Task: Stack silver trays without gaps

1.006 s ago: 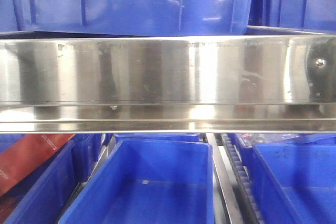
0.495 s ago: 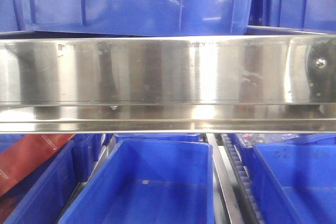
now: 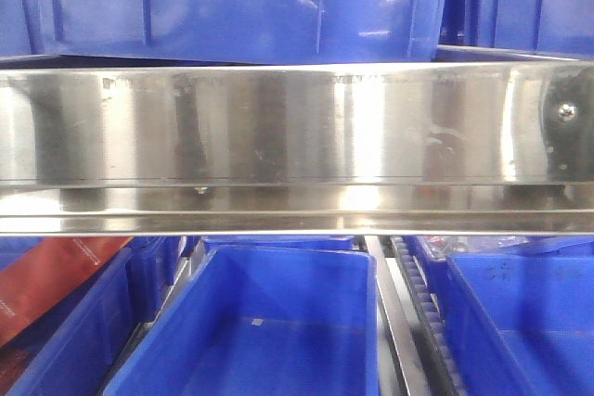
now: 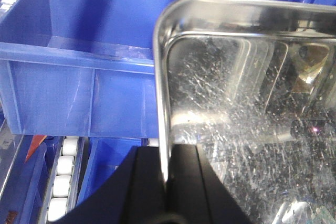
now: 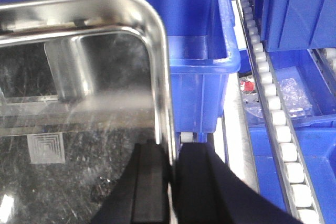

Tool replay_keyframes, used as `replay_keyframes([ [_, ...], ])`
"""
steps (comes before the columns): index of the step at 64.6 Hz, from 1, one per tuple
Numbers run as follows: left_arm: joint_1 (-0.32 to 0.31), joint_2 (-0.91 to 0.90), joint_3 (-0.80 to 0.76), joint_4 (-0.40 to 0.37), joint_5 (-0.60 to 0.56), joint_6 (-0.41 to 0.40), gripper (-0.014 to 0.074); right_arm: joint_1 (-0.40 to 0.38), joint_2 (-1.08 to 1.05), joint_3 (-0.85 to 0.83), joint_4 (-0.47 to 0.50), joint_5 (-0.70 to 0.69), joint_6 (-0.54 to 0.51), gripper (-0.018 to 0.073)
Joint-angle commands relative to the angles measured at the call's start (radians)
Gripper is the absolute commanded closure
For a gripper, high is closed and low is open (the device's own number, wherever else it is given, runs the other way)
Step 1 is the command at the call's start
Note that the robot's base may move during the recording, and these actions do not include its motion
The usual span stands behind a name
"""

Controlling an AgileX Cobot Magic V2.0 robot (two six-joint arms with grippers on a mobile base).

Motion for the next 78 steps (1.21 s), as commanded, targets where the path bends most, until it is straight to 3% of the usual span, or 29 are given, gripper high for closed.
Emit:
replay_keyframes([
  [1,-0.008,-0.004,-0.01,0.025,-0.027,-0.007,0.0613,0.002,-0.013,-0.01,-0.026,-0.033,-0.001,0.056],
  [78,-0.008,-0.004,-0.01,0.025,-0.027,-0.007,0.0613,0.002,-0.013,-0.01,-0.026,-0.033,-0.001,0.056],
])
